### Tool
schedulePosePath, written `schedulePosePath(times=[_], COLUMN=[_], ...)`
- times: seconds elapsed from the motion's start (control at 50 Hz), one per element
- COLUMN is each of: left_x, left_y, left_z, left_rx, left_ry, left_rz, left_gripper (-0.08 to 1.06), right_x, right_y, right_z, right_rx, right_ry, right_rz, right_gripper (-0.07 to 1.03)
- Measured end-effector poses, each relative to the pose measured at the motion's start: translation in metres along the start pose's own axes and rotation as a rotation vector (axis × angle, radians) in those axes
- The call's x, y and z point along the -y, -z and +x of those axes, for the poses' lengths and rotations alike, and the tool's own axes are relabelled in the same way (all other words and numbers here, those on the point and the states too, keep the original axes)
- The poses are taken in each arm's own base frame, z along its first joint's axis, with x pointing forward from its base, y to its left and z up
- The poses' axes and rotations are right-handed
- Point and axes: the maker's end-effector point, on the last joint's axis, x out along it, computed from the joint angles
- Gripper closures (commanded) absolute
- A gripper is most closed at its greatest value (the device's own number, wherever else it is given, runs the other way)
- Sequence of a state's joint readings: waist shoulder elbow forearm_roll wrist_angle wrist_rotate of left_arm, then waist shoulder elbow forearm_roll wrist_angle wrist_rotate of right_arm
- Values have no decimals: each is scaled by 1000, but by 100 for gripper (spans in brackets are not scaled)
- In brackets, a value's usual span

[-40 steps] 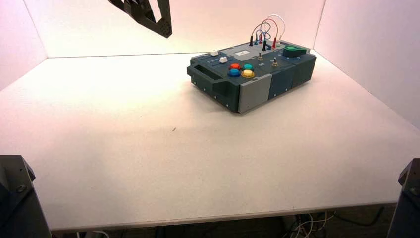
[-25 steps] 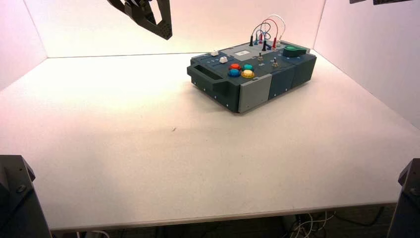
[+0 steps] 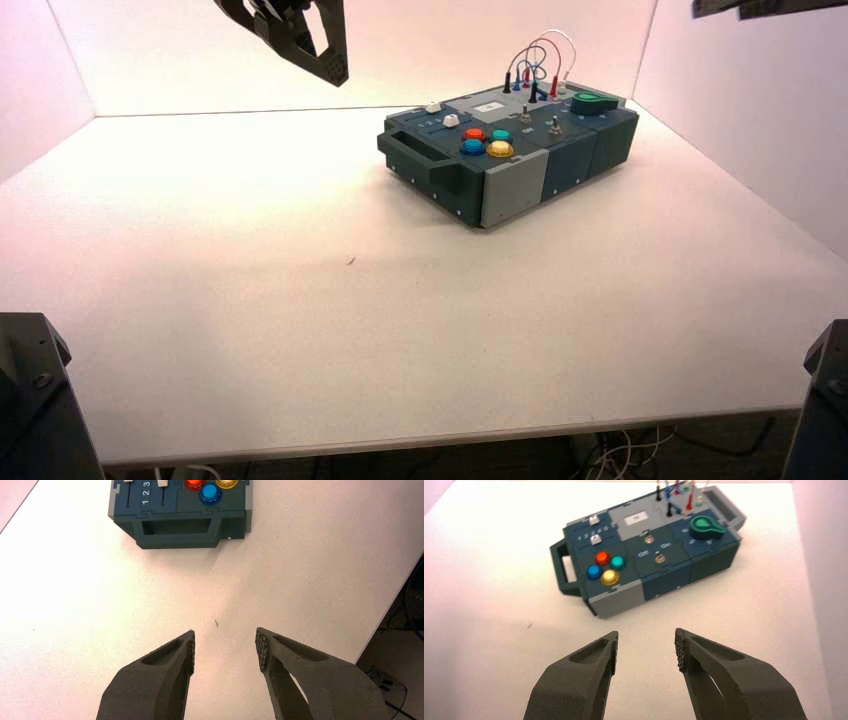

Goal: Push the blue button with the left gripper.

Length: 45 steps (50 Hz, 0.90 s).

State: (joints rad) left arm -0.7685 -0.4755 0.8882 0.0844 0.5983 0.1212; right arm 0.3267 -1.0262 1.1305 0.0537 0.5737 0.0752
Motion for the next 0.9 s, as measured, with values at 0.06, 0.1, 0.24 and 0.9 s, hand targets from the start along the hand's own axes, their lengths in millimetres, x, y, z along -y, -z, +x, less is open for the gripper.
schedulePosePath(times=[0.06,0.1,0.24,0.9], left_x=[0,0,0,2], left_y=[0,1,1,6], left_z=[1,1,1,13], left_rx=[-3,-5,-5,-54], left_ry=[1,1,1,9], left_rz=[0,2,2,5], left_gripper=[33,33,33,33], right_x=[-2,-3,-3,-5], right_y=[1,3,6,7], right_z=[2,3,7,20], right_rx=[-10,-20,-46,-163], right_ry=[-6,-8,-9,-11], right_rz=[-6,-7,-11,-85], right_gripper=[36,36,36,39])
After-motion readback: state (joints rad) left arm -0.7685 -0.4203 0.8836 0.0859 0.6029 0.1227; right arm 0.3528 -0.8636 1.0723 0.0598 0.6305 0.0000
